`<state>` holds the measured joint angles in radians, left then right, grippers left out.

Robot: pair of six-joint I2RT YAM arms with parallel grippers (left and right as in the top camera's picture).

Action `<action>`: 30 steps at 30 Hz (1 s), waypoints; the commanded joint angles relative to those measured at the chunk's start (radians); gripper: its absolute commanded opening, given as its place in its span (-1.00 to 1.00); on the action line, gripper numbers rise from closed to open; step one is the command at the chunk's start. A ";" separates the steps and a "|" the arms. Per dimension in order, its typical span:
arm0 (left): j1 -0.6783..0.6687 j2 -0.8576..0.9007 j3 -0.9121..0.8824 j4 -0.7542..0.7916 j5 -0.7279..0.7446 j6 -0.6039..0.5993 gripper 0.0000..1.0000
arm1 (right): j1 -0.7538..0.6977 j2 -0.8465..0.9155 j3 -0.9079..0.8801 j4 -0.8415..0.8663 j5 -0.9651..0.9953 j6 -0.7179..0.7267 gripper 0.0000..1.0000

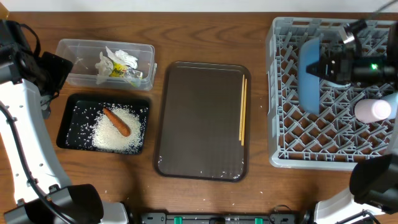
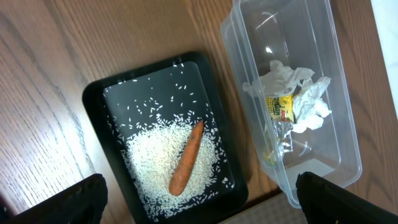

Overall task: Sort waste into correct bins and load items into the dishwasher rack
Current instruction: 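Carry the blue plate into the dish rack and release it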

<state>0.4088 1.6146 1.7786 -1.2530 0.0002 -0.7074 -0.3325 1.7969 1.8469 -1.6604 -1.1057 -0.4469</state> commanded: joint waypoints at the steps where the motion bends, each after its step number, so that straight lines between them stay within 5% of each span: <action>1: 0.003 0.004 0.003 -0.004 -0.009 -0.009 0.98 | -0.050 -0.012 -0.092 -0.010 -0.251 -0.200 -0.98; 13: 0.003 0.004 0.003 -0.003 -0.009 -0.009 0.98 | -0.159 -0.012 -0.329 0.006 -0.310 -0.250 -0.98; 25: 0.003 0.004 0.003 -0.004 -0.009 -0.009 0.97 | -0.226 -0.013 -0.351 -0.039 -0.183 -0.234 -0.97; 30: 0.003 0.004 0.003 -0.004 -0.009 -0.009 0.98 | -0.267 -0.013 -0.332 -0.031 -0.113 -0.197 -0.83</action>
<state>0.4088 1.6146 1.7786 -1.2533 0.0002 -0.7074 -0.5682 1.7969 1.5078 -1.6955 -1.3144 -0.6746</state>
